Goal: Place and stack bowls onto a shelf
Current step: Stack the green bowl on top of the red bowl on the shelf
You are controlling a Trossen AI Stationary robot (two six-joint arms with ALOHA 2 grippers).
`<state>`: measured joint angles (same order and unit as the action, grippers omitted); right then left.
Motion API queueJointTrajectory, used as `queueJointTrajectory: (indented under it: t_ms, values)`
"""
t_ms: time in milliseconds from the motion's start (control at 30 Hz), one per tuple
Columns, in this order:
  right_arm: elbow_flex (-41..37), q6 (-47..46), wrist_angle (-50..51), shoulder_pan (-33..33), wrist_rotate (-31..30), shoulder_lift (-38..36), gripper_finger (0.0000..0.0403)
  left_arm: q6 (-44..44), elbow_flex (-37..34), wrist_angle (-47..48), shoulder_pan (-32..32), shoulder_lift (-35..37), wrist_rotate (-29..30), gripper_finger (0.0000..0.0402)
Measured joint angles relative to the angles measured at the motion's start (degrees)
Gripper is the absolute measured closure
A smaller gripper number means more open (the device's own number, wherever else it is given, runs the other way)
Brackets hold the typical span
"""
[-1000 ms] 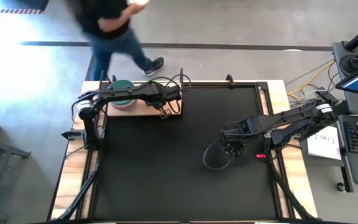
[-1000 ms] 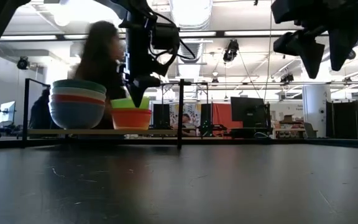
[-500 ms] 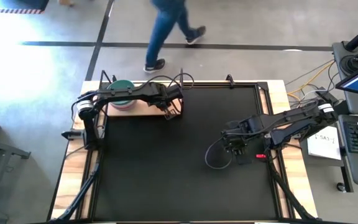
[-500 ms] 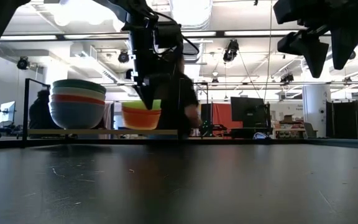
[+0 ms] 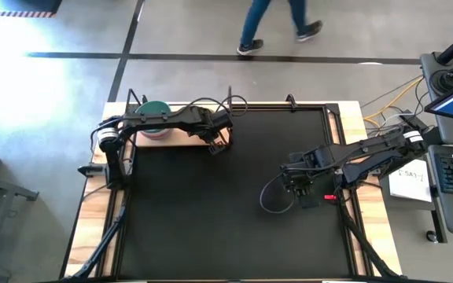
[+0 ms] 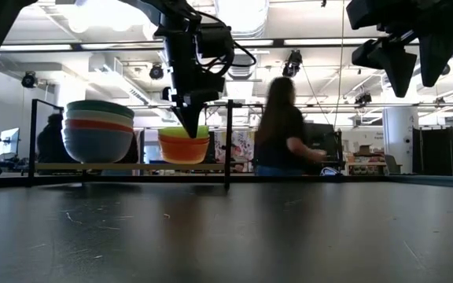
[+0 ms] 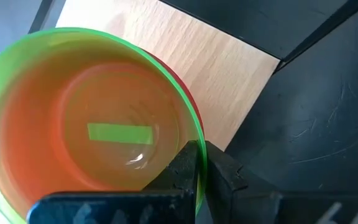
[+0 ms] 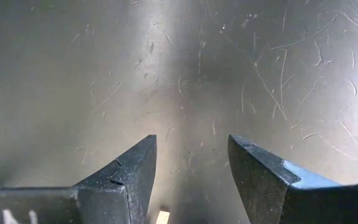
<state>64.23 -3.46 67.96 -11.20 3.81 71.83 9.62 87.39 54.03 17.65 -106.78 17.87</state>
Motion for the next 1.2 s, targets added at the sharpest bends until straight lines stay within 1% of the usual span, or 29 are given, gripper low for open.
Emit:
queueJointTrajectory:
  t_ms: [267, 367, 500, 867, 1033, 1100, 1200]
  values:
    - [0.0, -0.57, 0.06, 0.0, 0.04, 0.0, 0.0216, -0.15, 0.1, 1.72, 0.0, 0.89, 0.84, 0.0401]
    - [0.0, -0.57, 0.18, 0.0, 0.07, 0.0, 0.0216, -0.12, 2.15, 4.43, 0.0, 1.89, 1.03, 0.0401]
    - [0.0, -1.53, 0.23, 0.0, 0.09, 0.0, 0.0216, -0.12, 4.0, 4.93, 0.0, 2.64, 1.11, 0.0401]
    - [-0.49, -2.67, 0.43, 0.0, 0.13, -0.09, 0.0216, 1.2, 4.02, 9.23, 0.0, 0.45, 1.16, 0.0401]
    - [-0.55, -2.65, 0.46, 0.0, 0.17, -0.09, 0.0216, 0.15, 4.02, 8.72, 0.0, 0.26, 1.16, 0.0401]
    - [-0.55, -2.69, 0.46, 0.0, 0.17, -0.09, 0.0216, 0.05, 4.02, 8.77, 0.02, 0.28, 1.14, 0.0395]
    - [-0.55, -2.93, 0.51, 0.0, 0.17, -0.09, 0.0216, -0.18, 4.02, 9.04, 0.0, 0.28, 1.14, 0.0376]
